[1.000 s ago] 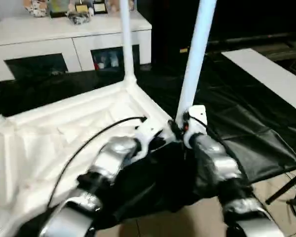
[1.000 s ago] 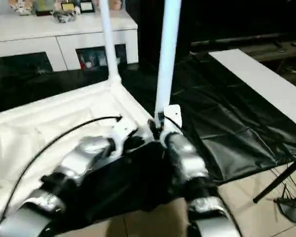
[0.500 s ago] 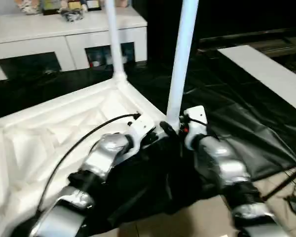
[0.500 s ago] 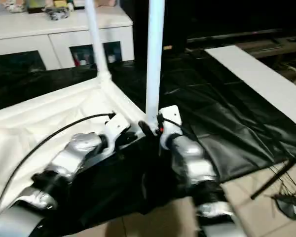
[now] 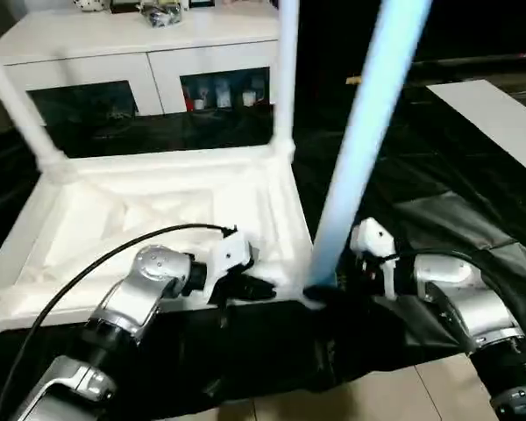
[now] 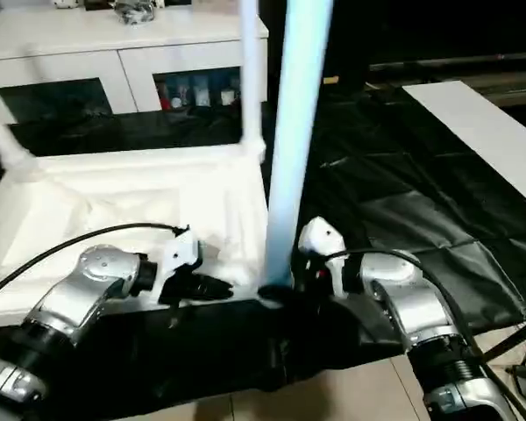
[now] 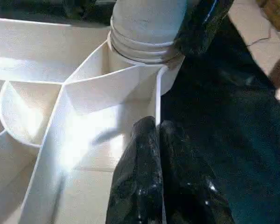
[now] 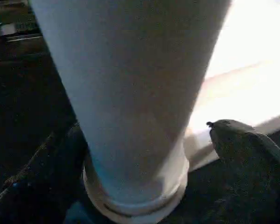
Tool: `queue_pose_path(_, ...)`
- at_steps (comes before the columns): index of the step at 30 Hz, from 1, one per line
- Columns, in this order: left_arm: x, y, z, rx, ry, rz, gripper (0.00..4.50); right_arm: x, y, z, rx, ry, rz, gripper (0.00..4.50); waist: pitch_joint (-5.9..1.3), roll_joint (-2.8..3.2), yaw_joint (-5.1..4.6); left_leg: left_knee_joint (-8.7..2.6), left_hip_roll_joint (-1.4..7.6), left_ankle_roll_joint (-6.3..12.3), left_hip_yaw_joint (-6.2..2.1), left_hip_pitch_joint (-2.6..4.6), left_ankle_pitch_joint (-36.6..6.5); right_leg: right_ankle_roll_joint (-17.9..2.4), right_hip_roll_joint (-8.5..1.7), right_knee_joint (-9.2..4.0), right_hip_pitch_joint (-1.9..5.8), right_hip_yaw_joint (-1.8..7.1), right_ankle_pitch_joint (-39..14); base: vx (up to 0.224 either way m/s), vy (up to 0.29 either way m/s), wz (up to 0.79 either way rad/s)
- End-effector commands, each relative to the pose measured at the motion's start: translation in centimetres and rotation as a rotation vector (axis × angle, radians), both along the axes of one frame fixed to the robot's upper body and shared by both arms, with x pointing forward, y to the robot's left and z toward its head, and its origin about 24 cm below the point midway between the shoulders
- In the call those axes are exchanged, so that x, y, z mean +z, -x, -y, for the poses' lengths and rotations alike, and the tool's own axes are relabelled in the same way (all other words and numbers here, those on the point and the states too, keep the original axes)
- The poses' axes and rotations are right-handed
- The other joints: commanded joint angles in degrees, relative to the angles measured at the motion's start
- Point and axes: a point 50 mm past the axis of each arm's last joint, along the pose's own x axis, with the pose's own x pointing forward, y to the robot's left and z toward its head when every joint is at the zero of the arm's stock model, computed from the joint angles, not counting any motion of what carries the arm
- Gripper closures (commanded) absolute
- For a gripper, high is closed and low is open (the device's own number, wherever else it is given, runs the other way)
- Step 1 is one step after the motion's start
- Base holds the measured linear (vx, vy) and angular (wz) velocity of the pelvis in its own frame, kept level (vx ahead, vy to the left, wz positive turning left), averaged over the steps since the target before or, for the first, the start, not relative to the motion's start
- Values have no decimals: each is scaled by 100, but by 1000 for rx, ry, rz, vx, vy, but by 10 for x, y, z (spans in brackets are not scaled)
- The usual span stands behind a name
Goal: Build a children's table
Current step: Rotate leg to tighten
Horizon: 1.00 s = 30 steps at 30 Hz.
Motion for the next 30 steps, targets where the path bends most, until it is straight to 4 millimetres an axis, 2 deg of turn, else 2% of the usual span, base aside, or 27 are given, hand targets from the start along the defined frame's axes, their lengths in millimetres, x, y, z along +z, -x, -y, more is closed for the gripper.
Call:
queue_pose_path(1,1,3,3,-35,7,-5,450,3,0,-3,46,16,17,32,-298,-55,-19,-440,308,437,-70,40,-1134,-1437,-312,-302,324,226,-1235,0,0,0)
queue_pose_path(3,2,3,2,-24,8,-5,450,1,0,-5,50,19,8,42,-298,-69,-26,-447,302,372,-74,39,-1125,-1357,-311,-314,320,234,-1332,0,0,0)
queue_pose_path(4,2,3,1,-22,8,-6,450,1,0,-6,53,15,-1,64,-309,-78,-27,-439,297,368,-74,37,-1050,-1344,-312,-303,323,239,-1271,0,0,0)
queue_pose_path(9,2,4,0,-20,8,-14,450,-1,1,-4,69,33,-10,96,-337,-77,-24,-396,292,520,-60,24,-681,-1473,-296,-238,330,233,-718,0,0,0)
queue_pose_path(10,2,5,0,-19,8,-15,450,-1,0,-3,59,28,-13,116,-340,-71,-20,-387,289,559,-56,24,-636,-1500,-296,-232,329,230,-651,0,0,0)
queue_pose_path(15,1,5,-1,-19,7,-21,450,-1,-1,-2,31,1,-22,160,-336,-67,-20,-391,288,548,-52,29,-743,-1486,-293,-250,329,225,-800,0,0,0)
queue_pose_path(18,-4,4,-1,17,-9,-24,450,-7,-9,-4,-104,-31,-12,173,-338,-60,-29,-389,284,530,-51,26,-740,-1494,-294,-249,324,226,-793,0,0,0)
queue_pose_path(19,-8,1,0,75,-34,-22,450,-13,-16,-8,-232,-51,-9,175,-324,-71,-69,-406,272,443,-59,9,-827,-1458,-301,-270,329,226,-946,0,0,0)
queue_pose_path(21,-11,-1,1,103,-45,-21,450,-15,-18,-10,-277,-57,-11,177,-301,-72,-126,-434,264,336,-72,6,-998,-1368,-302,-310,324,222,-1268,0,0,0)
queue_pose_path(23,-17,-8,10,205,-44,-17,450,-26,-22,-26,-447,-83,-33,178,-269,-82,-207,-461,255,164,-79,30,-1269,-1204,-296,-369,315,228,-1813,0,0,0)
queue_pose_path(24,-17,-8,10,205,-44,-17,450,-26,-22,-26,-447,-83,-33,178,-256,-65,-229,-473,252,121,-83,37,-1382,-1164,-301,-386,298,231,-1987,0,0,0)
queue_pose_path(25,-21,-13,15,274,-60,-15,450,-31,-24,-36,-542,-86,-41,178,-251,-79,-257,-484,249,23,-101,66,-1553,-1049,-303,-419,301,223,-2295,0,0,0)
queue_pose_path(26,-22,-14,17,296,-66,-14,450,-33,-25,-40,-572,-85,-44,178,-253,-76,-278,-492,243,-35,-104,73,-1594,-964,-300,-439,281,232,-2402,0,0,0)
queue_pose_path(28,-25,-29,27,492,-79,16,450,-42,-30,-56,-748,-55,-48,178,-255,-75,-300,-491,231,-102,-105,92,-1651,-904,-294,-461,253,232,-2474,0,0,0)
queue_pose_path(29,-25,-32,29,538,-78,16,450,-44,-31,-58,-797,-46,-46,178,-258,-63,-292,-493,226,-138,-106,125,-1711,-872,-292,-476,234,227,-2558,0,0,0)
queue_pose_path(30,-25,-34,31,572,-76,21,450,-45,-32,-61,-838,-51,-61,178,-250,-70,-300,-491,214,-129,-103,124,-1740,-853,-287,-490,226,227,-2598,0,0,0)
